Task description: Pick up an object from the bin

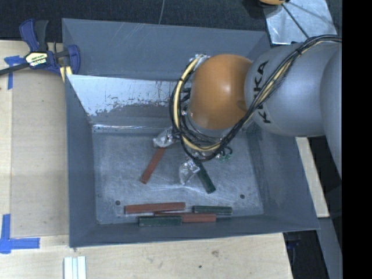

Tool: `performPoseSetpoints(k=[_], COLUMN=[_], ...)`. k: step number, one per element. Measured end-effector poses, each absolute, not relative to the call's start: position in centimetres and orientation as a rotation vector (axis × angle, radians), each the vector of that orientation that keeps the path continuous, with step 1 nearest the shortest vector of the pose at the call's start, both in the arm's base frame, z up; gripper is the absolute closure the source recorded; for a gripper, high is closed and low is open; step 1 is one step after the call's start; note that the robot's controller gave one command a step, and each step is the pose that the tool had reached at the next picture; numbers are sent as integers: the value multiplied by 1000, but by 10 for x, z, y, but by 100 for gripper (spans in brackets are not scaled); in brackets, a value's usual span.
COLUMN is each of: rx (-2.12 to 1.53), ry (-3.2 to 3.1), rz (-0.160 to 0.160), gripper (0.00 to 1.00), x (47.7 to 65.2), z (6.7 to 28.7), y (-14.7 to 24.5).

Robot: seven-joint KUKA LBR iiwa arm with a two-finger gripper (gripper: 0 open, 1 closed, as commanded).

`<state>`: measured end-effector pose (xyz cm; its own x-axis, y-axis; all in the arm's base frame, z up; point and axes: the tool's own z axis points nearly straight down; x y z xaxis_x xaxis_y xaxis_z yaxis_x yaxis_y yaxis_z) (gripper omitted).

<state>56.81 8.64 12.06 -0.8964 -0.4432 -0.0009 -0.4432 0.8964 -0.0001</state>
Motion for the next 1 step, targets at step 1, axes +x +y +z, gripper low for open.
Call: performPoseSetpoints(k=[1], rx=[-724], ry=[3035], rz=[3], gripper=[100], x=[592], z=[79], y=[112])
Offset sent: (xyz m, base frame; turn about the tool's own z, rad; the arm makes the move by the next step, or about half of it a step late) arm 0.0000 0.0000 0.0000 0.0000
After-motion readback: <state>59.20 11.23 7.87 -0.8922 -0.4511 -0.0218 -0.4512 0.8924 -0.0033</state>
